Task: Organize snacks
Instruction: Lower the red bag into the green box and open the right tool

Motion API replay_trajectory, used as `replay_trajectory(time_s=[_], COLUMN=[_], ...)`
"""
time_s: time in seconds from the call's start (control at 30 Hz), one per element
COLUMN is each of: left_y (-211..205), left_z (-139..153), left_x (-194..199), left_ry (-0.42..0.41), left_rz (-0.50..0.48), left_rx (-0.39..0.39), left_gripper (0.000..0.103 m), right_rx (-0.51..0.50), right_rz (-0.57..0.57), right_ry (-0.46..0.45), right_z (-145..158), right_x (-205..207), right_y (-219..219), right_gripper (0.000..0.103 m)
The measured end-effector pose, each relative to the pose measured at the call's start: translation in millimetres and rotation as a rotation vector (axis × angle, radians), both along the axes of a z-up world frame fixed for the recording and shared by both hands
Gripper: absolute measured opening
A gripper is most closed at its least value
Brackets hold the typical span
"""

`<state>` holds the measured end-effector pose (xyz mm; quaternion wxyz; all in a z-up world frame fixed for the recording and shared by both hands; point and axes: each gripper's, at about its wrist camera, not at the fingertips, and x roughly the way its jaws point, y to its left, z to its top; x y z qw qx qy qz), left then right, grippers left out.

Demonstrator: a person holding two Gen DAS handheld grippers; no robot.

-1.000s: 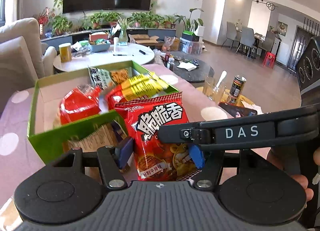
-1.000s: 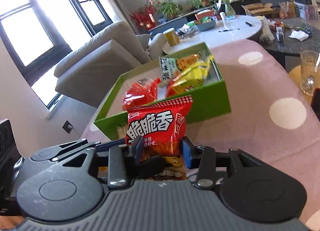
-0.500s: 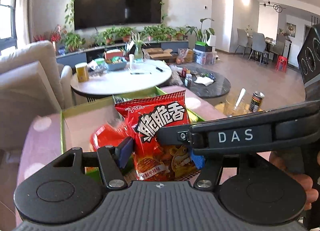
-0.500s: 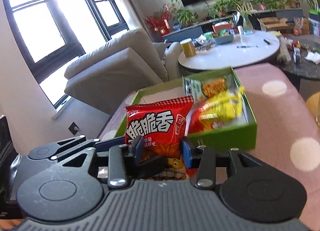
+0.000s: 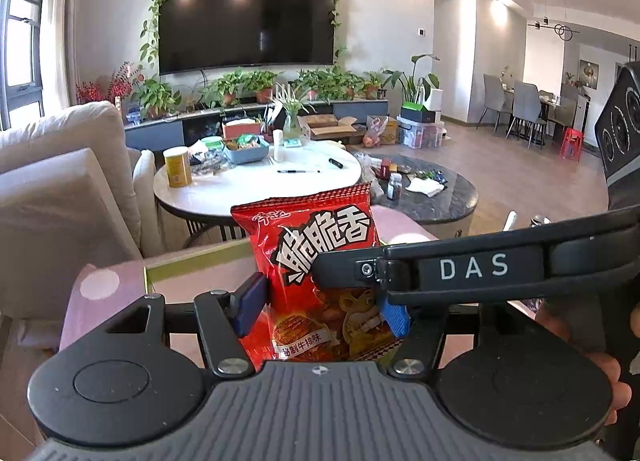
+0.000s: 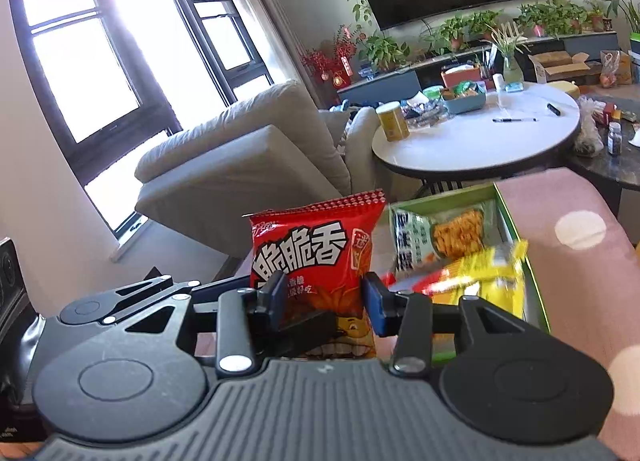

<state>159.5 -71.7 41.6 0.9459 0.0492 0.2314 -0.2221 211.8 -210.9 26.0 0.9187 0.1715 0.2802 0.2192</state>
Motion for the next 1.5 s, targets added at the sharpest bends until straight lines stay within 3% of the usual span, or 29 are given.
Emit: replay_trajectory(time_s=[0.87, 1.27, 1.37, 1.43, 1.5], left_y=[26, 46, 54, 61, 66], left_z=[-8, -33, -38, -39, -40], left_x=[76, 98, 103, 101, 96], left_ry=[-0.012, 0.034, 0.027, 0.051, 0.060], left_rz=[0.085, 0.141, 0.239, 0.238, 0.238], left_rx=[0.017, 0.028, 0.041, 0.008, -0.012], left_gripper=[0.057, 0.058, 0.058, 0.058, 0.059], right_rx=[-0.003, 0.001, -0.024, -0.066, -0.034], right_rz=[0.054, 0.088, 0.032, -0.031, 0.003], right_ry=[-0.027, 0.018, -0.017, -0.021, 0.003], right_z=[0, -23, -28, -30, -32], right_x=[79, 96, 98, 97, 94], right_y=[30, 45, 47, 45, 37], right_gripper=[0.046, 0.046, 0.049, 0.049, 0.049])
